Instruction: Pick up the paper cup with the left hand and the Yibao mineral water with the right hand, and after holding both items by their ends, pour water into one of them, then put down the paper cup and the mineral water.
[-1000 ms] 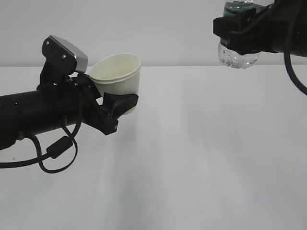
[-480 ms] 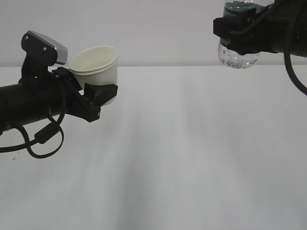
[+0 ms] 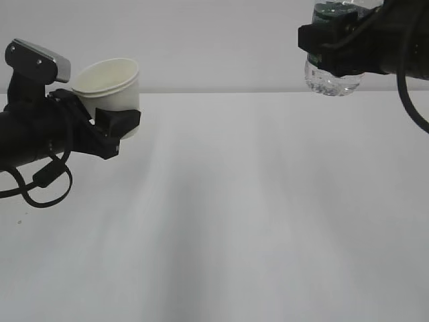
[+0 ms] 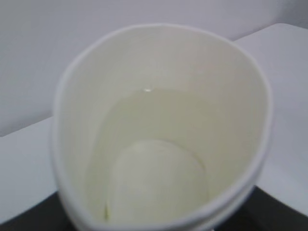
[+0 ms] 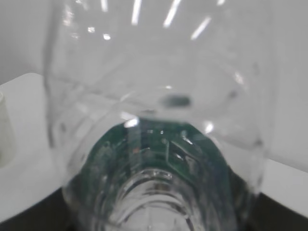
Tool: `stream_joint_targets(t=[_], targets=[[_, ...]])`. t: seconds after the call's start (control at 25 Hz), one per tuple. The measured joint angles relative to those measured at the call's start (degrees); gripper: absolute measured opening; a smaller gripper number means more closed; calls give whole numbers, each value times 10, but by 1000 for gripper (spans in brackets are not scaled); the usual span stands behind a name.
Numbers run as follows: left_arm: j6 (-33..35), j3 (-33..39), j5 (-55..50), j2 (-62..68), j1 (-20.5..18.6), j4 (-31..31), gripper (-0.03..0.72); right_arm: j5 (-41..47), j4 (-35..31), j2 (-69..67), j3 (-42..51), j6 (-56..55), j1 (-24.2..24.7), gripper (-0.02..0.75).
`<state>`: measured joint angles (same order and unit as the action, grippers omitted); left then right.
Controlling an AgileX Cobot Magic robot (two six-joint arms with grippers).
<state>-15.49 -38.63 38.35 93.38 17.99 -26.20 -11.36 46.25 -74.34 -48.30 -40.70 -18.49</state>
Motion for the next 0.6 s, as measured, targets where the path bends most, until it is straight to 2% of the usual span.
stream_joint_targets(t=[0.6], targets=[[3,0,-1,0,-48,1,415,0,0,0,0,0,0,408]])
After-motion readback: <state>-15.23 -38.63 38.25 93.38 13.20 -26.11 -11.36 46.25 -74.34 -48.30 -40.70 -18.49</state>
